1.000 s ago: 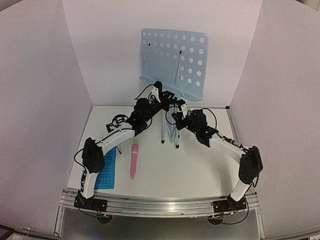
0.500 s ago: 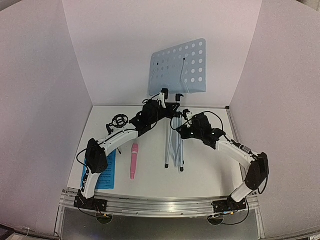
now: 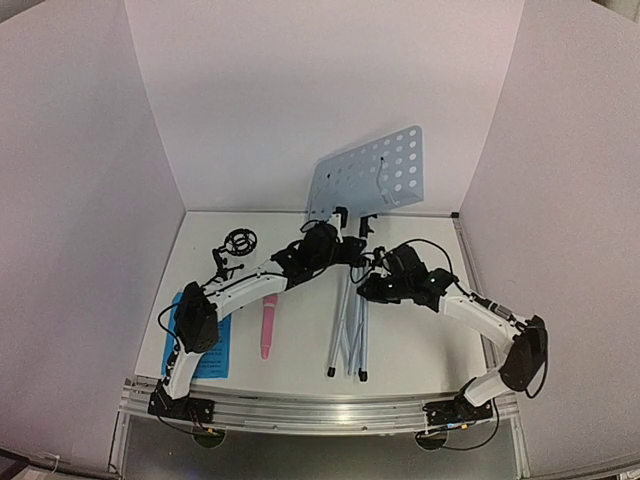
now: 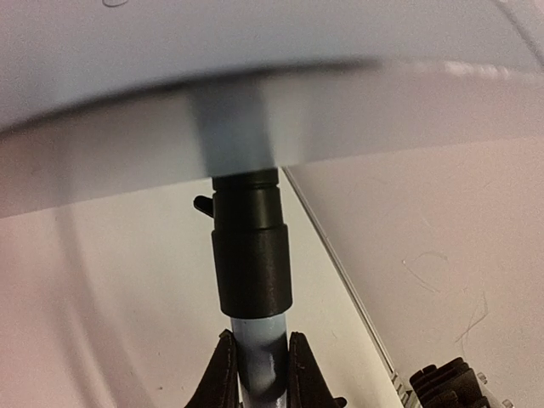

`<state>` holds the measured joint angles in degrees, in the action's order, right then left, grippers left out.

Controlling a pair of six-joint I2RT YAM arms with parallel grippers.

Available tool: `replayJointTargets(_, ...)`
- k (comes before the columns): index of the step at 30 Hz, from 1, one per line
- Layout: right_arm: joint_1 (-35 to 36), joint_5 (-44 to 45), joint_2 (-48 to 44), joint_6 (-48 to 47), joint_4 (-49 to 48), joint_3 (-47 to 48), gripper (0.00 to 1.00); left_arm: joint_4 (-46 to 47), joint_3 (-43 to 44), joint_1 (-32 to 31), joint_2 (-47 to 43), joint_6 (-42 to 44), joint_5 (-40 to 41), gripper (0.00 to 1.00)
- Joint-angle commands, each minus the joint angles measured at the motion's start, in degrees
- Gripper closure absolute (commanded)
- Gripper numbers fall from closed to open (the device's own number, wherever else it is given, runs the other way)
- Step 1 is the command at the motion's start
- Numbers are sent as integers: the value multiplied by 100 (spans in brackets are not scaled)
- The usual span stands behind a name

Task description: Pack up the instrument practice props

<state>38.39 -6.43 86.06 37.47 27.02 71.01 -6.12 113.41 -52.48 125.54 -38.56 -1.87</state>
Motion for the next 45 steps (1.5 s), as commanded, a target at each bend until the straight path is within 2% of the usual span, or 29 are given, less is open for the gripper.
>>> replayJointTargets(1, -271, 478, -700, 775, -1137, -140, 100, -520, -242, -259, -662, 6, -63, 100)
replayJointTargets(6, -271, 518, -713, 772, -1152, -489, 100, -373, -783, -254, -661, -164, 47, 100)
replayJointTargets(10, -271, 465, -330, 521, -1169, -424, 100, -223, -967, -247, -553, -200, 88, 100)
replayJointTargets(17, -279, 612, 57, 364, -1194, -672, 100, -227, -781, -237, -183, 18, 133, 100)
replayJointTargets(23, -336, 556, 475, 430, -1673, -919, 100, -430, -917, -237, -175, 229, 155, 100)
replayJointTargets(26, -365, 465, 798, 416, -1899, -977, 100, -568, -1094, -245, -136, 217, 365, 93)
replayJointTargets(31, -441, 324, 1190, 389, -2197, -983, 100, -403, -1811, -245, -151, 89, -107, 75)
replayJointTargets(36, -490, 184, 1468, 505, -2387, -977, 100, 121, -2667, -245, -361, -42, -390, 66)
replayJointTargets(40, -490, 176, 1587, 654, -2576, -1054, 100, 362, -2825, -255, -250, -166, -771, 65)
replayJointTargets(45, -490, 159, 1659, 710, -2649, -1103, 100, 465, -2849, -254, -146, -366, -872, 72)
